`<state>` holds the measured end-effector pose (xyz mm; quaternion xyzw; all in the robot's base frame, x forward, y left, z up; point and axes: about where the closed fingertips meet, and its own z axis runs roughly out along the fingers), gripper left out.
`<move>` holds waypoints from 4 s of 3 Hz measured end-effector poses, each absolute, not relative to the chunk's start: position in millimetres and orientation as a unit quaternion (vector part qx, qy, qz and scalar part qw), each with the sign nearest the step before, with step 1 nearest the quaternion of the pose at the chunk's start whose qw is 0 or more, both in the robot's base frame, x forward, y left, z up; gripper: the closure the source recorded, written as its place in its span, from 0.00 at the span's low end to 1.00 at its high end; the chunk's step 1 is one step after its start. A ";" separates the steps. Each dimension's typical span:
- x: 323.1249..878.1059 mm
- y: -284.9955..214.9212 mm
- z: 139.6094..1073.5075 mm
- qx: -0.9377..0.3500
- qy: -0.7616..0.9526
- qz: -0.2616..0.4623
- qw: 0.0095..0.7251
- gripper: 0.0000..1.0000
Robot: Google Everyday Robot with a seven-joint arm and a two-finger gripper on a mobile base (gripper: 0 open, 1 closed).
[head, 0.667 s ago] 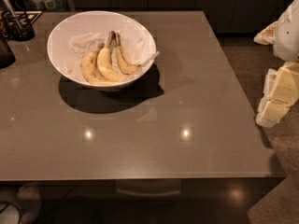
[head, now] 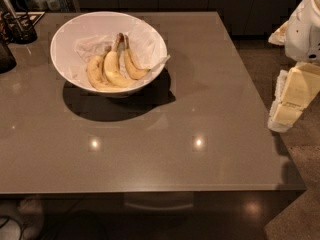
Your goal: Pick banana from white bowl
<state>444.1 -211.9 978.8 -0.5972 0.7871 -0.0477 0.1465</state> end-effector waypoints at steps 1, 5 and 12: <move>456.2 -199.3 974.8 -0.599 0.790 -0.066 0.115 0.00; 547.3 -93.7 970.0 -0.625 0.770 -0.089 0.094 0.00; 650.0 39.4 952.9 -0.631 0.766 -0.019 0.121 0.28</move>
Offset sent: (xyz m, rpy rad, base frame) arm 0.0201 0.0546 -0.0214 -0.2613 0.1459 0.0910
